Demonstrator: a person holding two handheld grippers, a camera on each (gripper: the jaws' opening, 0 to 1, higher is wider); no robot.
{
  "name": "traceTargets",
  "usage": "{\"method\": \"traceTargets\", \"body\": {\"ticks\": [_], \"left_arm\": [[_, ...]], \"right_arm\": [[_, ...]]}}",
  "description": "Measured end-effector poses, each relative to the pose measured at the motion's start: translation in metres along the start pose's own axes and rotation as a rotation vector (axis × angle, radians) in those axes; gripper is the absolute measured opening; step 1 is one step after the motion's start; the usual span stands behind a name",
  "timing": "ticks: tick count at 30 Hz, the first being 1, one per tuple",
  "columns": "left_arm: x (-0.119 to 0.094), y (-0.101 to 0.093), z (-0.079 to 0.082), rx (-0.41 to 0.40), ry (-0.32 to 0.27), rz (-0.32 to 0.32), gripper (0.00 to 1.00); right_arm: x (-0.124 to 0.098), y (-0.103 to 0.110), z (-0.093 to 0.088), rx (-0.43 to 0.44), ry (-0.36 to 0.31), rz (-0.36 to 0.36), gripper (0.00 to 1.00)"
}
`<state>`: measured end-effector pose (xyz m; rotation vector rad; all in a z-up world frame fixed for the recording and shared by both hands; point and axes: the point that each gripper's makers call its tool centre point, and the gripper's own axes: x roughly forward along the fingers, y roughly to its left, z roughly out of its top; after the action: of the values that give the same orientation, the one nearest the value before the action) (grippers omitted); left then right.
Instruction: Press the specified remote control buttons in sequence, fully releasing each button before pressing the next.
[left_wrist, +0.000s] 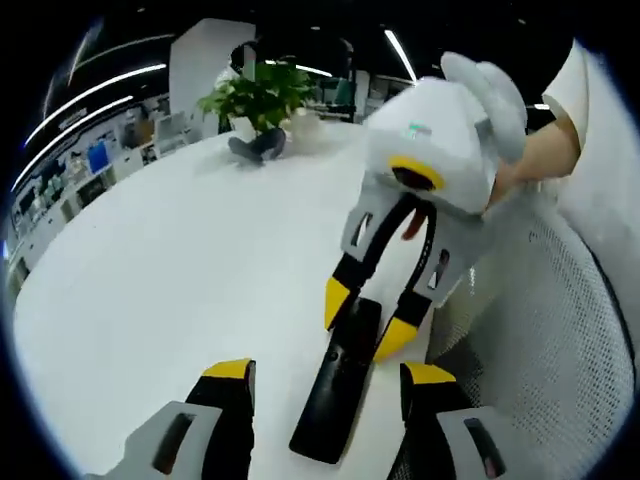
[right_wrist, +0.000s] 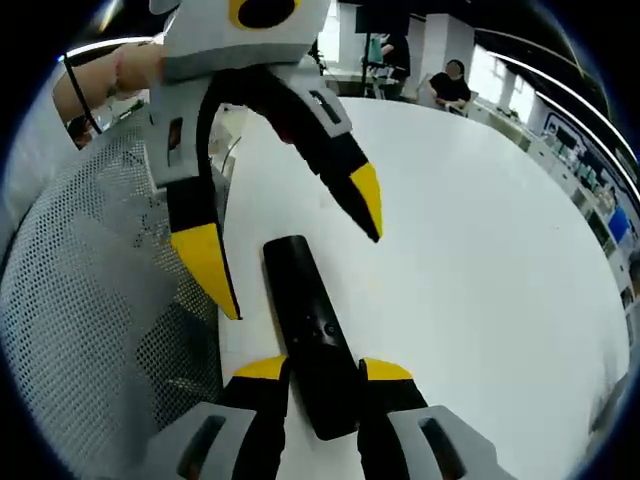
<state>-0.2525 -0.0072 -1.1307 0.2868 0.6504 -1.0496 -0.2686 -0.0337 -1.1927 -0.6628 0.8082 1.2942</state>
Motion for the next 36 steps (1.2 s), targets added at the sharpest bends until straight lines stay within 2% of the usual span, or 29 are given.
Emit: {"method": "traceTargets", "body": {"ticks": [2, 5, 6, 8, 9, 12, 13, 17, 26, 36], "left_arm": [[-0.008, 0.002, 0.014, -0.035, -0.079, 0.025, 0.72], [-0.024, 0.001, 0.030, -0.106, -0.175, 0.043, 0.77], [-0.032, 0.004, 0.040, -0.129, -0.234, 0.061, 0.79], [-0.043, 0.008, 0.051, -0.158, -0.304, 0.092, 0.86], [-0.051, 0.012, 0.055, -0.166, -0.333, 0.117, 0.88], [-0.067, 0.020, 0.060, -0.158, -0.362, 0.188, 0.92], [-0.074, 0.024, 0.064, -0.165, -0.395, 0.211, 0.94], [-0.095, 0.030, 0.077, -0.202, -0.496, 0.252, 1.00], [-0.126, 0.039, 0.092, -0.208, -0.587, 0.318, 1.00], [-0.138, 0.041, 0.093, -0.202, -0.601, 0.351, 1.00]], "right_arm": [[0.000, 0.000, 0.000, 0.002, 0.000, 0.002, 0.24], [0.000, 0.000, 0.000, 0.003, 0.001, 0.002, 0.24], [0.000, 0.000, 0.000, 0.002, 0.001, 0.002, 0.24], [-0.001, 0.000, 0.000, 0.002, 0.002, 0.001, 0.24], [-0.001, 0.000, 0.000, 0.002, 0.003, 0.001, 0.24], [-0.001, 0.000, 0.000, 0.002, 0.006, 0.002, 0.24], [-0.002, 0.000, 0.000, 0.001, 0.007, 0.002, 0.24], [-0.002, 0.000, -0.001, -0.001, 0.016, 0.007, 0.24], [-0.005, -0.005, -0.006, 0.014, 0.032, 0.016, 0.24], [-0.009, -0.026, -0.011, 0.036, 0.051, 0.008, 0.23]]}}
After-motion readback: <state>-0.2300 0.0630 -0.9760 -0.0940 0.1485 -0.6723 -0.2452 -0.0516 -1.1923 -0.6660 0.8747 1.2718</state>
